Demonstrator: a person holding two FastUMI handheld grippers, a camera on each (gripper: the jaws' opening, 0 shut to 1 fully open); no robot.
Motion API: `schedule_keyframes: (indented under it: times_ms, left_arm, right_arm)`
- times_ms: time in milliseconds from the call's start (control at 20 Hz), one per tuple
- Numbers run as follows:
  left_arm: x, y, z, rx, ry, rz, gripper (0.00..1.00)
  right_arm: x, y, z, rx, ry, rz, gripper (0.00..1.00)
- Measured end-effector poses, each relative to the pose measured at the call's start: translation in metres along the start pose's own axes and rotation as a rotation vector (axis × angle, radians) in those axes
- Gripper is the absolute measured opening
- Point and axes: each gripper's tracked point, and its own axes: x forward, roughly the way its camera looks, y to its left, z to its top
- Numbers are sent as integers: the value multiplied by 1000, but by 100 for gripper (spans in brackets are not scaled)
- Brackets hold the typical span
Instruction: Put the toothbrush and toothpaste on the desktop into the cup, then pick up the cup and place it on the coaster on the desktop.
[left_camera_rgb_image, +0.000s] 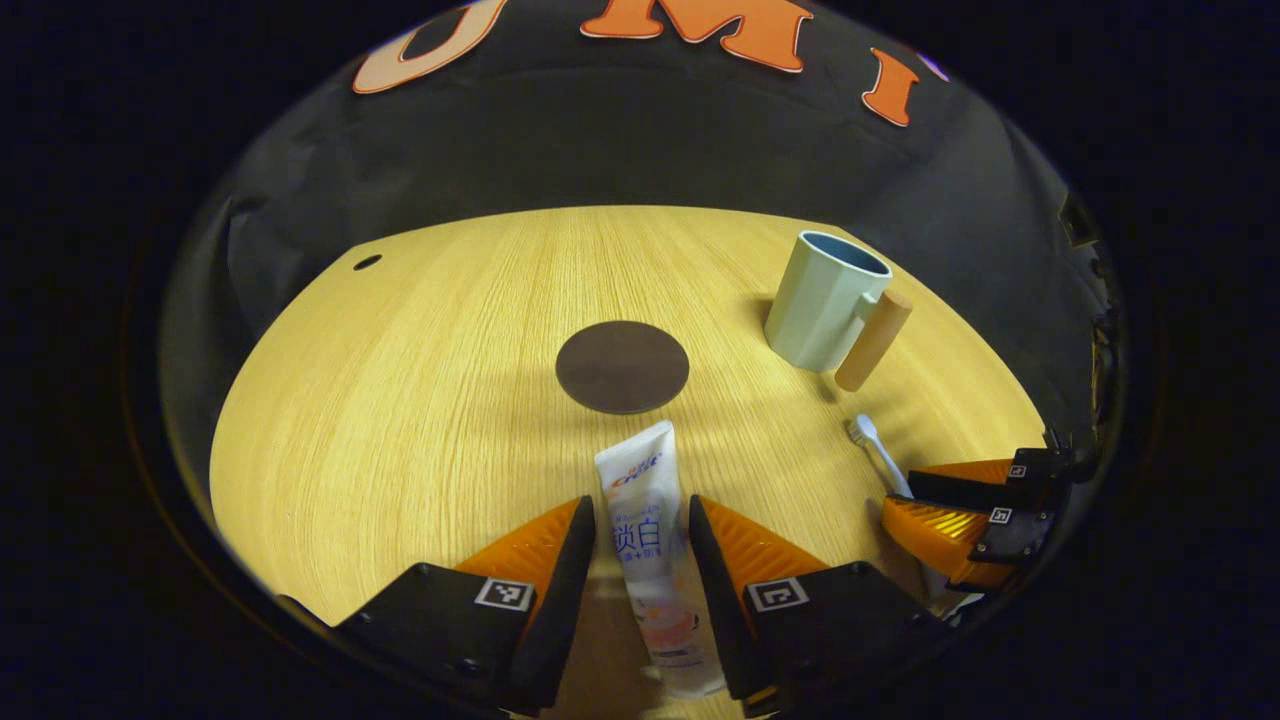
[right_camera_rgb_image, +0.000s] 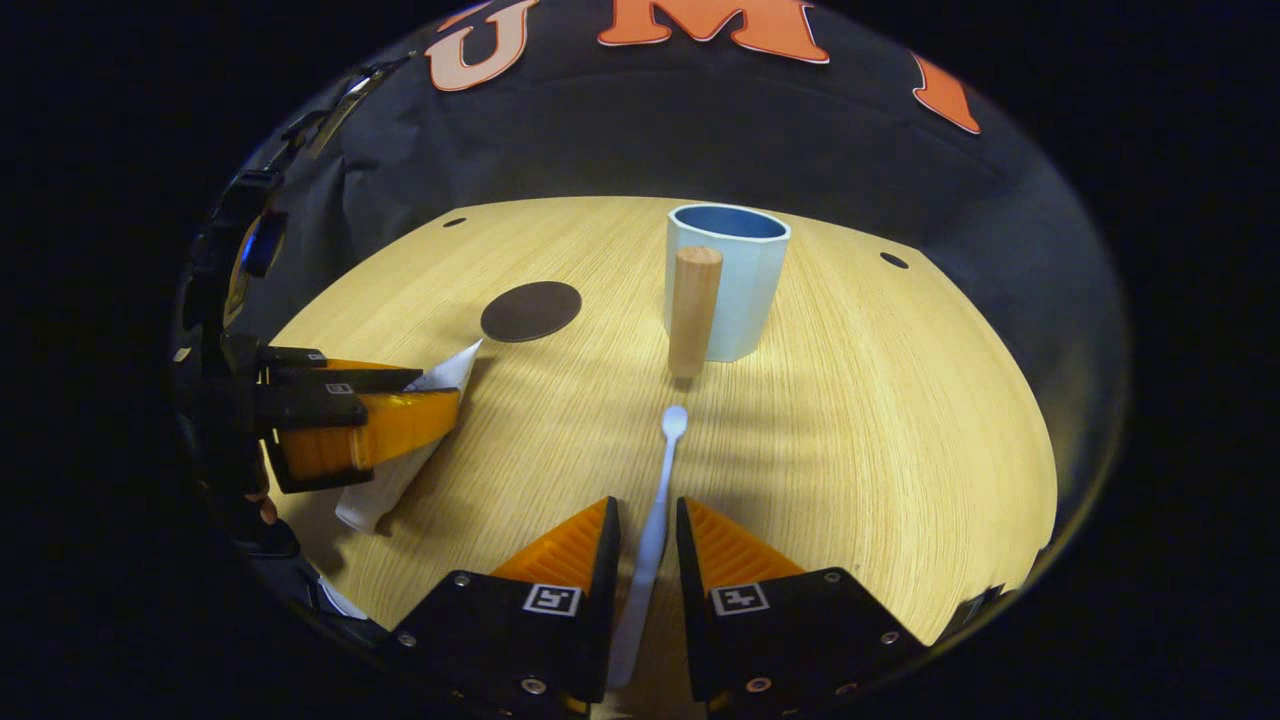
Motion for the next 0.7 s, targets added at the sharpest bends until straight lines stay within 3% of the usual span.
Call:
schedule_keyframes:
  times_ms: [100, 300, 450, 500, 600, 700]
  left_arm:
    - [12, -1, 2, -9, 10, 5, 63]
    - [3, -4, 2, -5, 17, 3, 42]
    - [3, -6, 2, -11, 9, 3, 43]
    - [2, -7, 3, -16, 12, -6, 35]
    - [2, -8, 1, -24, 12, -15, 32]
    - [3, -8, 2, -33, 10, -21, 35]
  right_arm:
    - [2, 3, -5, 1, 0, -1, 24]
    - [8, 2, 0, 40, -7, 6, 12]
    - [13, 0, 7, 63, -18, 2, 9]
    - [14, 0, 8, 55, -19, 2, 7]
    - [13, 1, 7, 39, -24, 0, 7]
    - [14, 2, 7, 39, -26, 0, 7]
